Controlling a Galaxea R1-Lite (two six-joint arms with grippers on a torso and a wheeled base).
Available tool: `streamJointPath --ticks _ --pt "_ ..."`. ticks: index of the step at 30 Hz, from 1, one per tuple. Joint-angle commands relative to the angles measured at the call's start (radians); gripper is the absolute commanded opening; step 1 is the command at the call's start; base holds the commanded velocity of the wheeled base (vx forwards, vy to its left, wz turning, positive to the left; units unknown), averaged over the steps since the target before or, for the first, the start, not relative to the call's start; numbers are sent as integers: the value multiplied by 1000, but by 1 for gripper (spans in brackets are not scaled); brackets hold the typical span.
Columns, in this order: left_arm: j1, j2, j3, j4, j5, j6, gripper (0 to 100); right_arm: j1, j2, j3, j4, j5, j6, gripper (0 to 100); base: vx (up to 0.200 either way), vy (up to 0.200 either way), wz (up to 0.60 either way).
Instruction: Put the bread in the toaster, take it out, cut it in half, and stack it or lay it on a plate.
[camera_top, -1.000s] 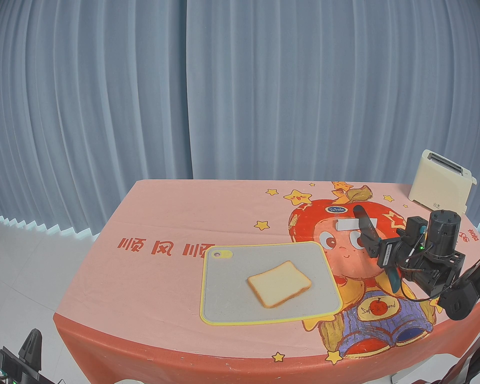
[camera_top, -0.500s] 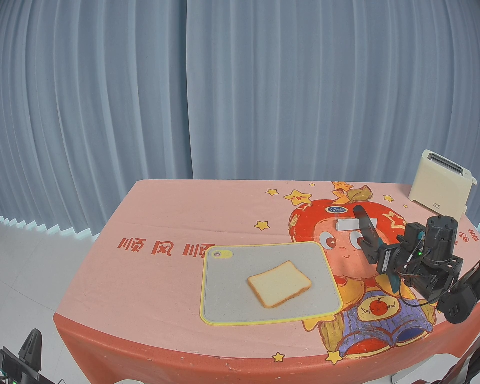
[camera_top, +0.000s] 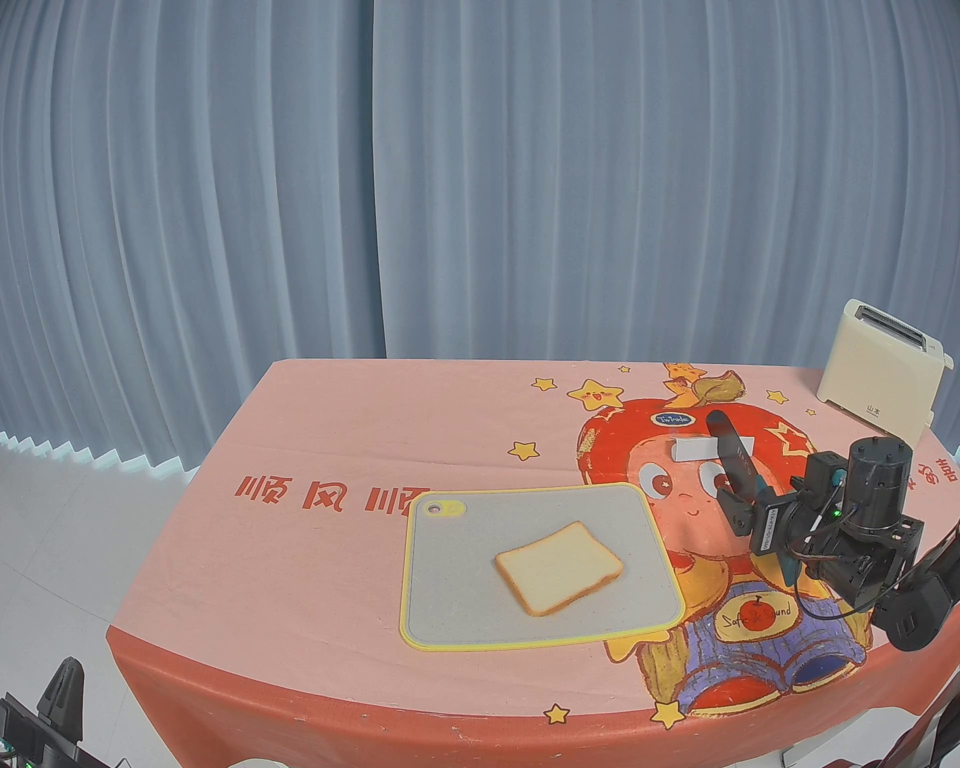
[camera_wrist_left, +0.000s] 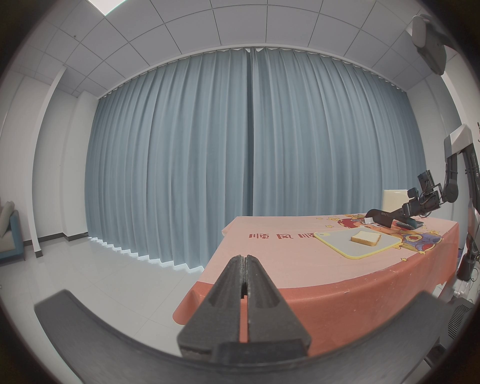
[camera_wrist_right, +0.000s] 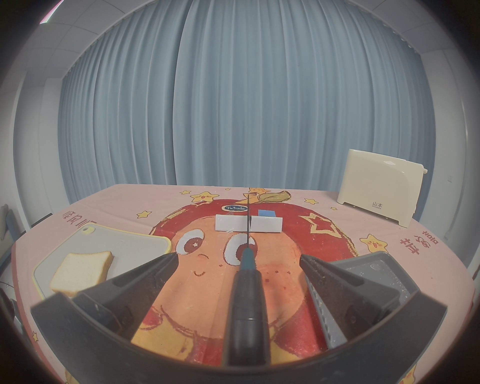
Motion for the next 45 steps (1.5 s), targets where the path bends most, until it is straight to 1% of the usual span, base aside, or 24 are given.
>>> streamJointPath --ticks 1,12,13,26,45 --pt "0 1 18 0 0 -1 0 -1 8 1 0 0 1 100 0 0 0" --pt "0 1 18 0 0 -1 0 -9 26 5 -2 -1 3 100 0 0 0" --pt "0 1 18 0 0 -1 0 -9 25 5 -2 -1 3 0 0 0 0" --pt "0 1 18 0 0 -1 0 0 17 -2 -3 0 6 0 0 0 0" --pt "0 1 18 0 0 -1 0 -1 -60 -35 -3 0 3 0 0 0 0"
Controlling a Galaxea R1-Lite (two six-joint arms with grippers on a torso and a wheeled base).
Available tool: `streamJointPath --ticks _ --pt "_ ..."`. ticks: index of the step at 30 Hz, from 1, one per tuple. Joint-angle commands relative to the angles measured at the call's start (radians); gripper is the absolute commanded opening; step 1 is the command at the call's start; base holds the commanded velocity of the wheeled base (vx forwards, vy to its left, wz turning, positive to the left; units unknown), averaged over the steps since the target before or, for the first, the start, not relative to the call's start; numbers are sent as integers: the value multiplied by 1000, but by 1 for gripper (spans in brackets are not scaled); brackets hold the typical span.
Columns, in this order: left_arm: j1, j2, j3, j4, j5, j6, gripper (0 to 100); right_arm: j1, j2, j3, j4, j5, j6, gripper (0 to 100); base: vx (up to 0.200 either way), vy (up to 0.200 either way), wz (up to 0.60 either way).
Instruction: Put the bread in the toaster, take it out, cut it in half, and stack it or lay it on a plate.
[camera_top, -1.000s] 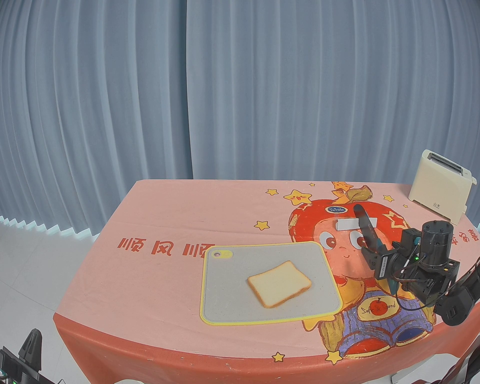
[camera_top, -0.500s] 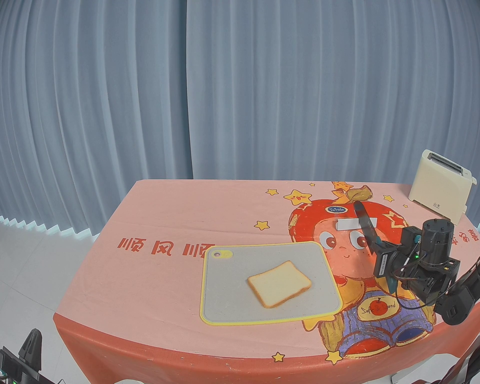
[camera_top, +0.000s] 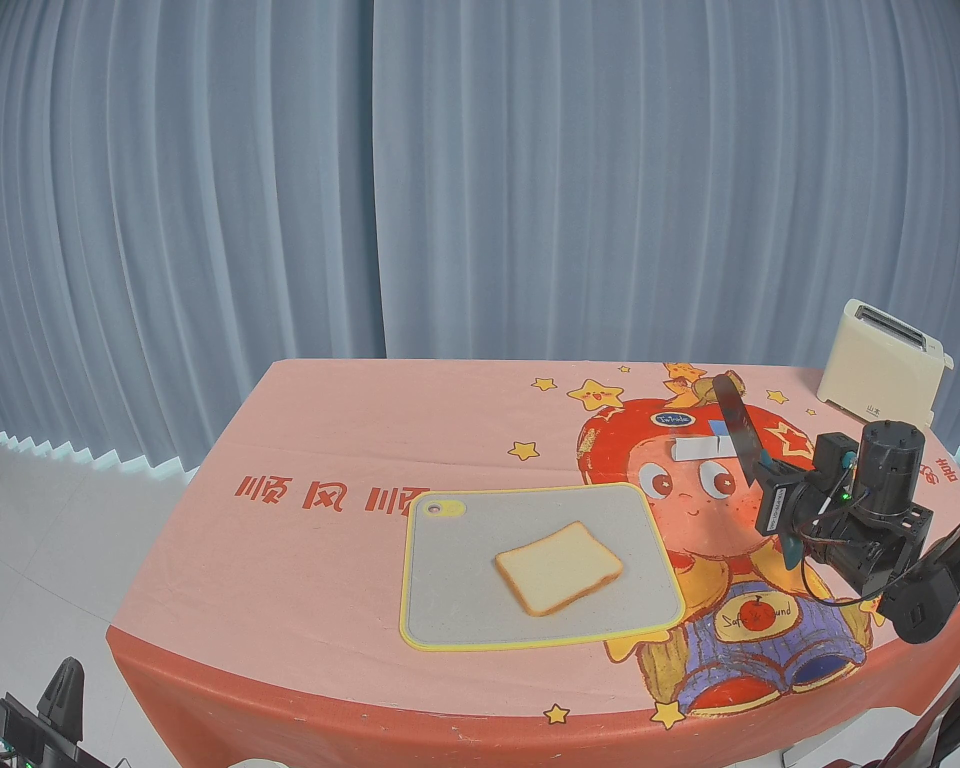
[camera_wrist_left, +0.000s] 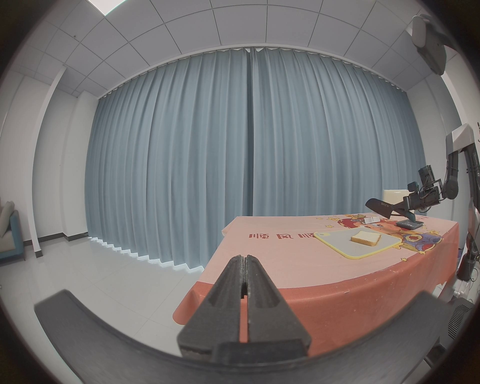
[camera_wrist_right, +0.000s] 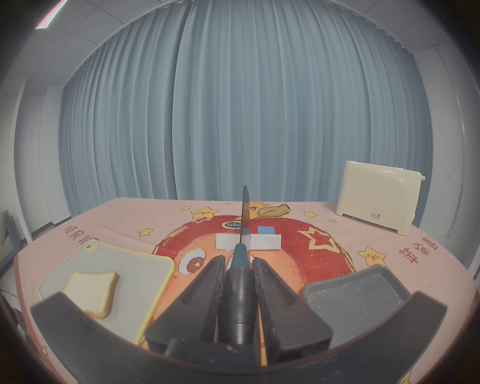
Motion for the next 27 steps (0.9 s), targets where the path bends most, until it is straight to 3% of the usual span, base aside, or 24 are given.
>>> streamJointPath --ticks 1,15,19,23,27 --pt "1 1 18 0 1 0 0 10 -36 -7 1 1 -1 0 0 0 0" --pt "1 1 18 0 1 0 0 81 -76 -8 2 20 0 0 0 0 0" --pt "1 1 18 0 1 0 0 133 -93 -1 2 47 9 0 0 0 0" --pt "1 1 18 0 1 0 0 139 -93 7 1 56 9 0 0 0 0" --pt "1 1 18 0 1 0 0 141 -96 15 1 93 9 0 0 0 0"
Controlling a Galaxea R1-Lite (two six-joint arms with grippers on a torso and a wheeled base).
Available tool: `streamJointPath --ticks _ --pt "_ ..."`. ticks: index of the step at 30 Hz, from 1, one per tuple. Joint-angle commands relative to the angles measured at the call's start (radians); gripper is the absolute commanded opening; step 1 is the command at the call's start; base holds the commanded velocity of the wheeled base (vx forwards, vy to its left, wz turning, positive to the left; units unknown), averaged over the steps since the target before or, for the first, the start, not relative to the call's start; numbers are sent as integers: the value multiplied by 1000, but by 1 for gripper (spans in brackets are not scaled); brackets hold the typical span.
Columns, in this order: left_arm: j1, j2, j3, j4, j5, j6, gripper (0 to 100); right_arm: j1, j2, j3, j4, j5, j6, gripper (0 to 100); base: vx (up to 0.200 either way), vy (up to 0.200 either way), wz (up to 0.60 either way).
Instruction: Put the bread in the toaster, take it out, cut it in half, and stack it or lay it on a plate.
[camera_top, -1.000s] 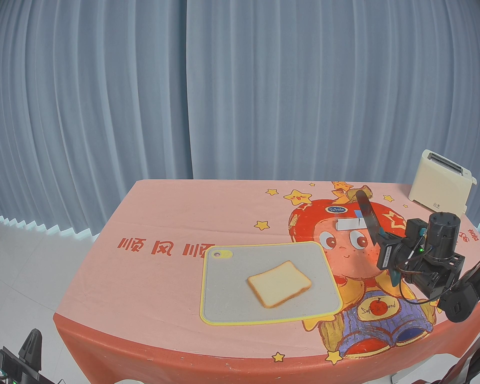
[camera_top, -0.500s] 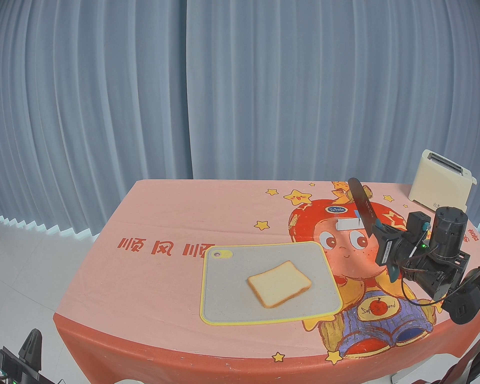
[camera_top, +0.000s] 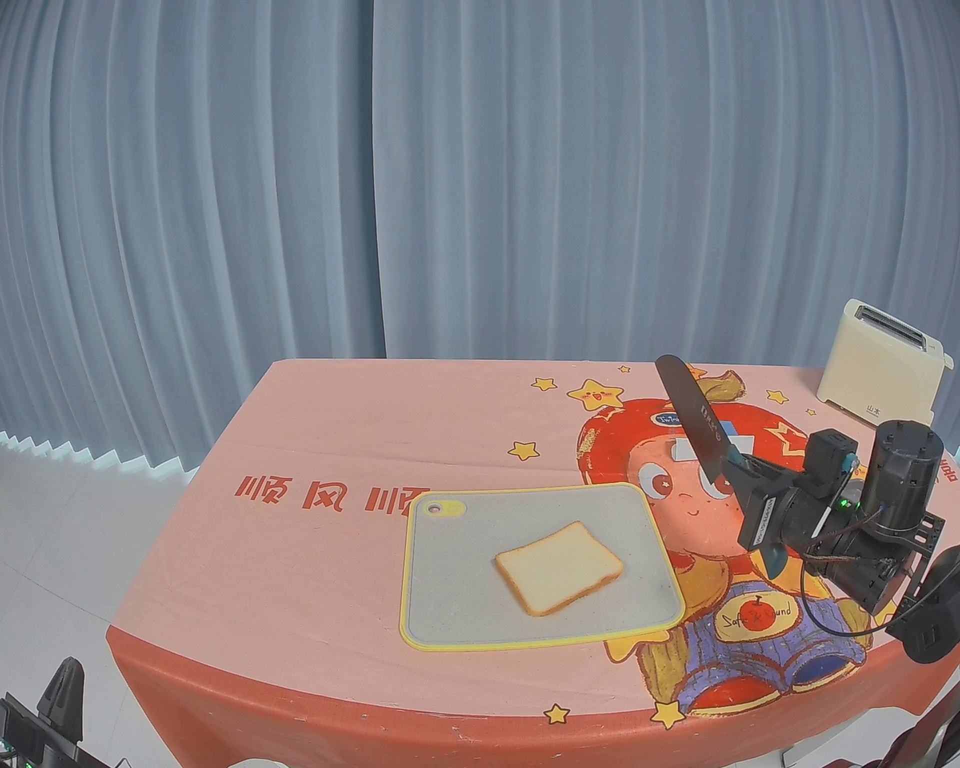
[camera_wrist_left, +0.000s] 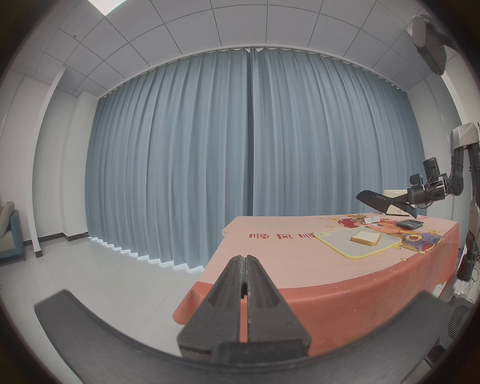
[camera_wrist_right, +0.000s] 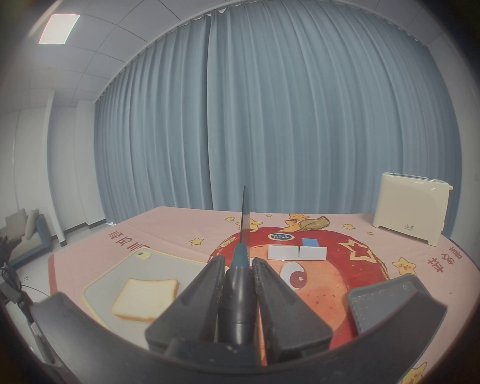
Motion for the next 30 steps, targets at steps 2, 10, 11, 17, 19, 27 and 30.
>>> streamJointPath --ticks 2,10,11,17,19,27,30 --pt "0 1 18 0 0 0 0 5 -7 14 -4 38 0 0 0 0 0" --pt "0 1 18 0 0 0 0 5 -33 36 -4 145 -1 0 0 0 0" --pt "0 1 18 0 0 0 0 5 -48 47 -3 177 -1 0 0 0 0" --pt "0 1 18 0 0 0 0 5 -56 82 -7 265 -12 0 0 0 0" --pt "0 1 18 0 0 0 0 7 -57 106 -12 302 -29 0 0 0 0" --pt "0 1 18 0 0 0 0 4 -70 146 -13 386 -76 0 0 0 0" --pt "0 1 18 0 0 0 0 4 -71 146 -10 386 -78 0 0 0 0"
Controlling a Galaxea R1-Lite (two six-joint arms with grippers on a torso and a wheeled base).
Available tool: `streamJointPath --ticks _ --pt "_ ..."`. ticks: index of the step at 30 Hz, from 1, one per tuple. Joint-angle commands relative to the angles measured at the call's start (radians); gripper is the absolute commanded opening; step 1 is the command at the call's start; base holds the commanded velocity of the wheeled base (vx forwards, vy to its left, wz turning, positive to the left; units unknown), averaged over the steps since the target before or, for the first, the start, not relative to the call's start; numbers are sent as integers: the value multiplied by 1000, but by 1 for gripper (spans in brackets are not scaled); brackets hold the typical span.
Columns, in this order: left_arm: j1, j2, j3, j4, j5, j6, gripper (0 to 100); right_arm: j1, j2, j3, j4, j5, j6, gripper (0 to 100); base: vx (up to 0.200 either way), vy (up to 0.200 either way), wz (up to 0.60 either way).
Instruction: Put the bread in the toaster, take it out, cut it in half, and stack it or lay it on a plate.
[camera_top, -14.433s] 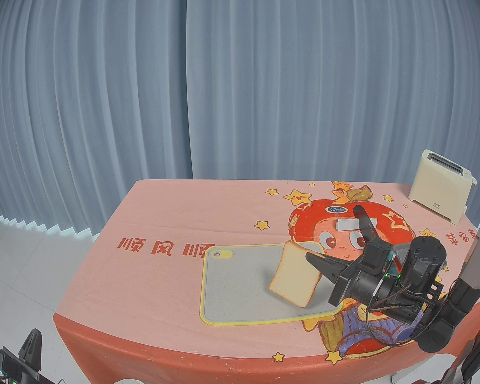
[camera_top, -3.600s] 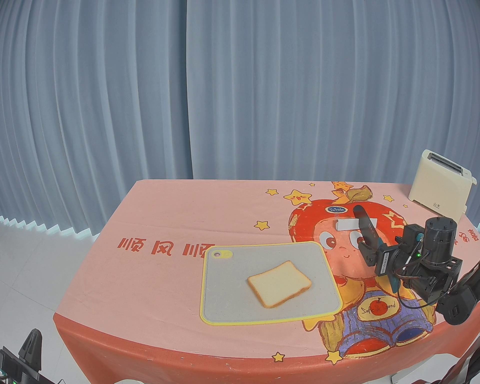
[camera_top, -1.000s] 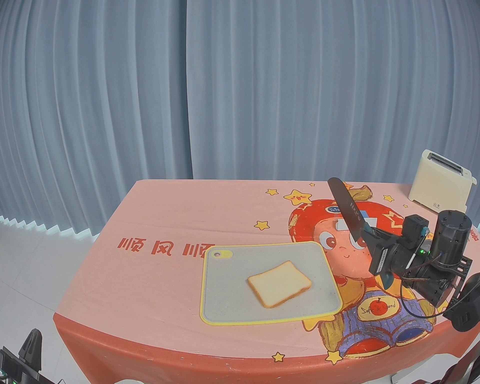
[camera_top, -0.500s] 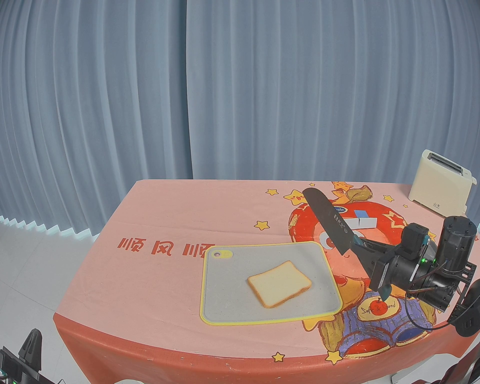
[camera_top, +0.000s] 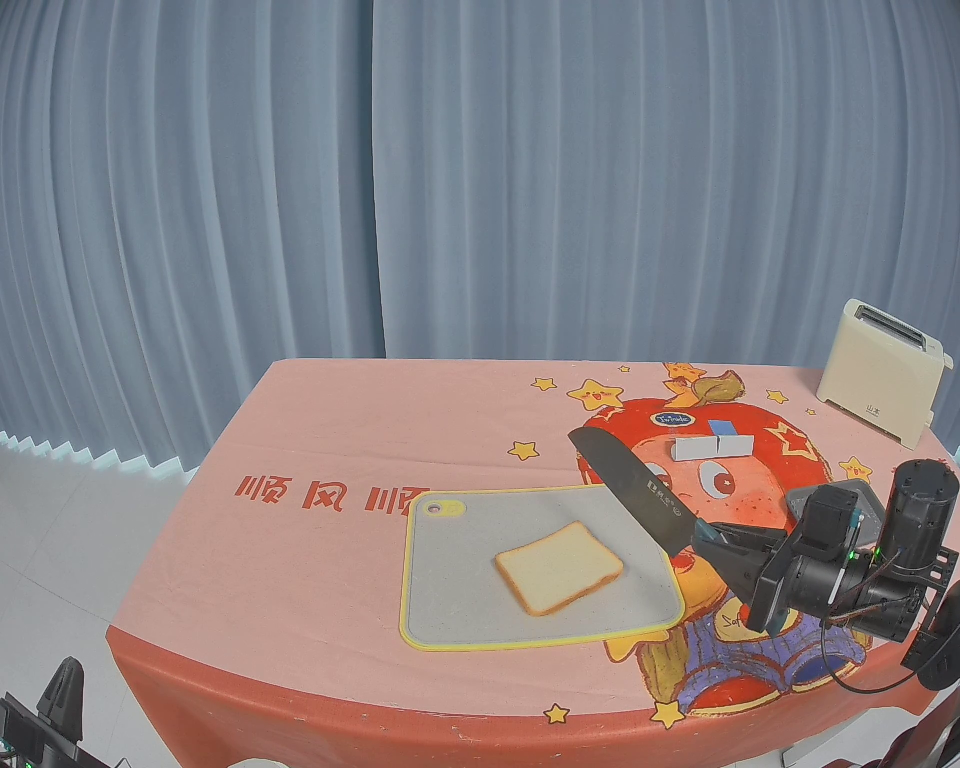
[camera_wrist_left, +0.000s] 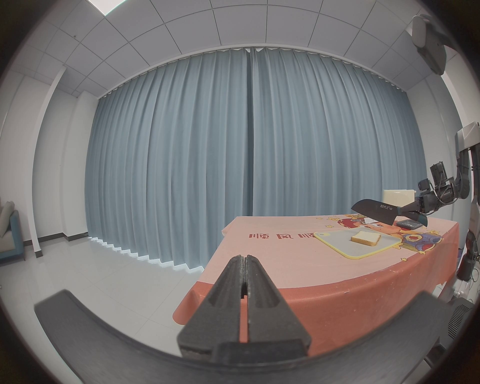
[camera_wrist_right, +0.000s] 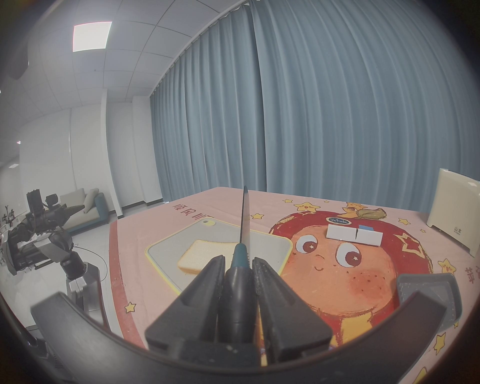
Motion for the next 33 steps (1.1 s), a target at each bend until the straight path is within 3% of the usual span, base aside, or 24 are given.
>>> streamJointPath --ticks 1,17,24,27,33 --pt "0 1 18 0 0 0 0 0 -3 3 2 1 0 0 0 0 0" --pt "0 1 18 0 0 0 0 20 -14 -14 9 -12 -7 0 0 0 0" --pt "0 1 18 0 0 0 0 40 -17 -86 17 -10 -10 0 0 0 0" --pt "-2 1 18 0 0 6 0 52 -24 -129 75 -12 -10 0 0 0 0" --pt "0 1 18 1 -1 3 0 97 -78 -109 118 -12 -12 0 0 0 0"
